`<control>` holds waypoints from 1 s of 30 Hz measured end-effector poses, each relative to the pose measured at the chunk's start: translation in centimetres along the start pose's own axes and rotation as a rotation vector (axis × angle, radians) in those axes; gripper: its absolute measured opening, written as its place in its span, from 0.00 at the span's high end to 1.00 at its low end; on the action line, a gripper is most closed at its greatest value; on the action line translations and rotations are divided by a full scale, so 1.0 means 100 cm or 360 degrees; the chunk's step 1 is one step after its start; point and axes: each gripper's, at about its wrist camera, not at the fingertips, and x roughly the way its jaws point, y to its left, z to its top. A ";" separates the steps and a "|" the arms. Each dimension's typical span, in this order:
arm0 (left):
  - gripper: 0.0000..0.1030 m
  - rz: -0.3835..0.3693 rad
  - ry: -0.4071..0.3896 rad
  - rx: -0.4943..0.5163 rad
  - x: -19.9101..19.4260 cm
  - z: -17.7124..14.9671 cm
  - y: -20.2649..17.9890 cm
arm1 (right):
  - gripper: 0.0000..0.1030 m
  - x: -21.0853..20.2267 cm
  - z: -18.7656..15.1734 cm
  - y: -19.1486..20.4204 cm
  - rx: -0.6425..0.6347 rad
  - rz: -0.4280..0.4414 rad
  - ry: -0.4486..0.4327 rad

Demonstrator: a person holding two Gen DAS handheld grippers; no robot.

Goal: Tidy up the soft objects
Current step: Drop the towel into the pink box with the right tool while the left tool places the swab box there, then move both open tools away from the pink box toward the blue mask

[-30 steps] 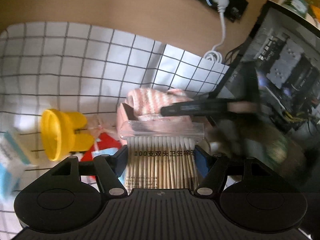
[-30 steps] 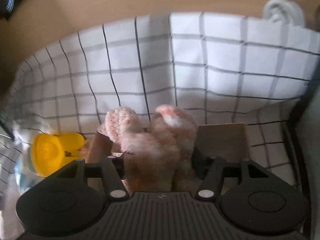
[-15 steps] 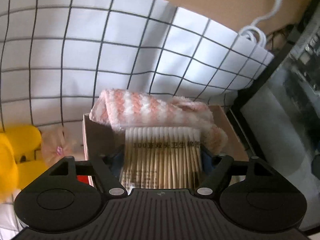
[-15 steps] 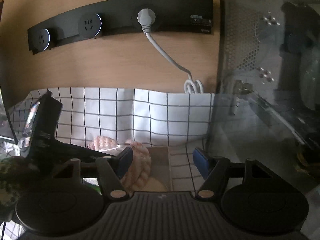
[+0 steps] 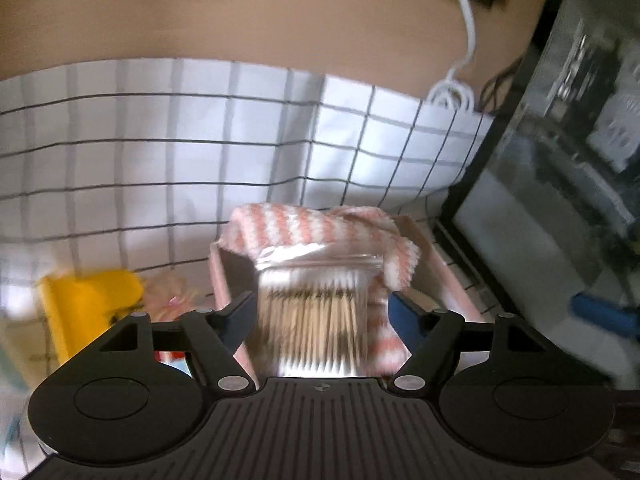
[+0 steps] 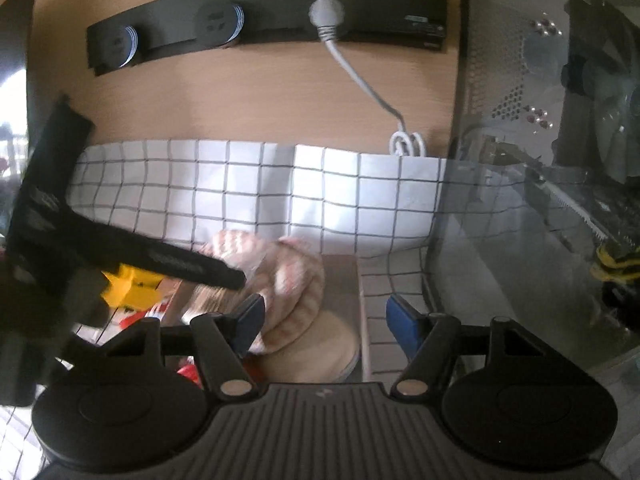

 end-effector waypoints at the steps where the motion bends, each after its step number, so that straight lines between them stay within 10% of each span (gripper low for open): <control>1: 0.25 -0.0008 -0.0043 -0.0044 -0.013 -0.005 0.010 | 0.34 -0.002 -0.003 0.004 -0.0011 0.0006 0.0002; 5: 0.26 0.0004 -0.0150 -0.0318 -0.052 -0.031 0.061 | 0.34 -0.014 -0.026 0.023 -0.0078 0.0018 0.0038; 9: 0.26 -0.0001 0.0019 -0.0471 -0.049 -0.060 0.094 | 0.34 -0.020 -0.056 0.041 -0.0098 0.0058 0.0163; 16: 0.26 0.0017 0.0123 -0.0427 -0.008 -0.080 0.080 | 0.34 -0.038 -0.091 0.066 -0.0152 0.0065 0.0265; 21: 0.26 0.0180 -0.0011 -0.0317 0.016 -0.055 0.083 | 0.34 -0.063 -0.101 0.070 -0.0251 -0.0004 0.0222; 30: 0.19 0.0269 0.0133 -0.0204 0.065 -0.016 0.087 | 0.34 -0.088 -0.129 0.047 -0.0196 -0.0149 0.0331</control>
